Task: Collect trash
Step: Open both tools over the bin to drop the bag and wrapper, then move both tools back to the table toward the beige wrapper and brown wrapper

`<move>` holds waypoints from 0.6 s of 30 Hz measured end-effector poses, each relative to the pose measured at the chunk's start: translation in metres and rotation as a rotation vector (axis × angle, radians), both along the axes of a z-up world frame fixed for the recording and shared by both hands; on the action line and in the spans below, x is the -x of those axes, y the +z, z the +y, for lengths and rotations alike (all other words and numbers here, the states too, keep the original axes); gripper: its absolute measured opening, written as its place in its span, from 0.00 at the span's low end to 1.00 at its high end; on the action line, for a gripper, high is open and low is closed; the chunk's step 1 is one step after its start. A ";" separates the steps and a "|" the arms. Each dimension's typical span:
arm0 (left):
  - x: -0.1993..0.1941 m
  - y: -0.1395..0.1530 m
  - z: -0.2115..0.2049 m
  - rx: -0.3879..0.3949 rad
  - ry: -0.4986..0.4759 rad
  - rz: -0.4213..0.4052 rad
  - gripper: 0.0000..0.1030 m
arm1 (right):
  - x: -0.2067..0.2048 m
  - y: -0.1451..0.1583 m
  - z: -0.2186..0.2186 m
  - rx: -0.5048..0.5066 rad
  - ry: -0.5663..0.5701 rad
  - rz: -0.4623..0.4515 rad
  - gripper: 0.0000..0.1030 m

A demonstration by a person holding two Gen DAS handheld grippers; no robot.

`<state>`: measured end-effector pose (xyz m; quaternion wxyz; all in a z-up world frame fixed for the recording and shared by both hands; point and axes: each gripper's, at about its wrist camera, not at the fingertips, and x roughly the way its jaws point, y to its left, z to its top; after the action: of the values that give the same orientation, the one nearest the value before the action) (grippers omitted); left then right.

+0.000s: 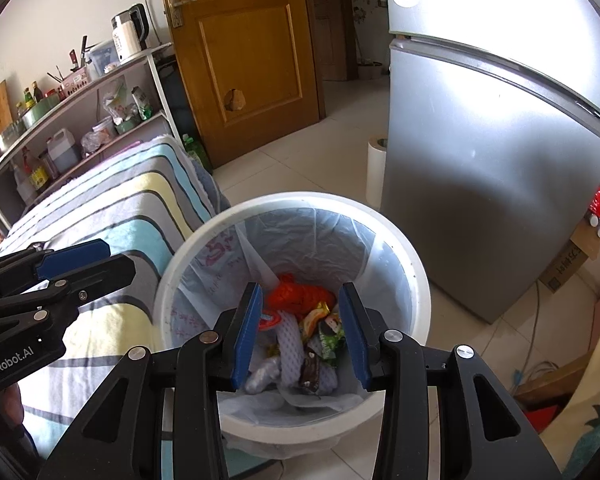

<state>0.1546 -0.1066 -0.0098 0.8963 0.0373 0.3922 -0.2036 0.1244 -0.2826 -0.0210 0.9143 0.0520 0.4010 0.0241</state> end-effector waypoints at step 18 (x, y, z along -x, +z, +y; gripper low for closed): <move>0.057 0.018 0.142 -0.026 0.218 -0.083 0.47 | 0.010 0.019 0.104 -0.055 0.208 -0.061 0.40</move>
<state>0.0975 0.0355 0.0079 0.9281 0.0144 0.3589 -0.0980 0.1149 -0.1782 -0.0018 0.9170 0.0345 0.3752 0.1314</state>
